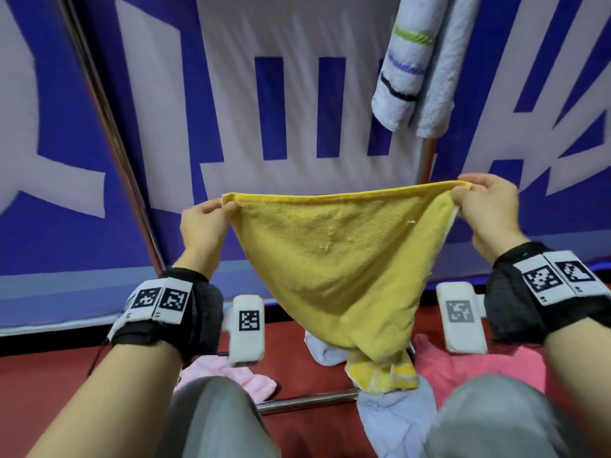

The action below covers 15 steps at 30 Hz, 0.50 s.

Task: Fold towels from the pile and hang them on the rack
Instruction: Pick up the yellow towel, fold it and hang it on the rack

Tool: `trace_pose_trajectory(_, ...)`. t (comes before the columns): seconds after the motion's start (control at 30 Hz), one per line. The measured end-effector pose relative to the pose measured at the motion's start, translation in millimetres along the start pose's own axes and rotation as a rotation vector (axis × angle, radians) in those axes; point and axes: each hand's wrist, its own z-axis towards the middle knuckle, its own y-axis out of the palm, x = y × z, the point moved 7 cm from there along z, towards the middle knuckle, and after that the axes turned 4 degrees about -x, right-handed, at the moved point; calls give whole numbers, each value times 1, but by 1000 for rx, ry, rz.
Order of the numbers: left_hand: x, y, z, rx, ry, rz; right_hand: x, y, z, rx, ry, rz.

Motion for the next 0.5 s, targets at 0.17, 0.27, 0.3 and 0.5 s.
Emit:
trace_pose_trajectory(0.17, 56, -8, 2, -39, 124, -13, -63, -11, 6, -52, -99, 81)
trace_pose_trajectory(0.27, 104, -12, -2, -80, 212, -95, -91, -21, 7, -66, -137, 112)
trace_pose_trajectory(0.3, 118, -14, -2, -80, 241, -111, -97, -24, 7, -71, -136, 133)
trace_pose_trajectory(0.5, 201, -29, -22, -75, 397, -107, -135, -35, 4, -63, -81, 293)
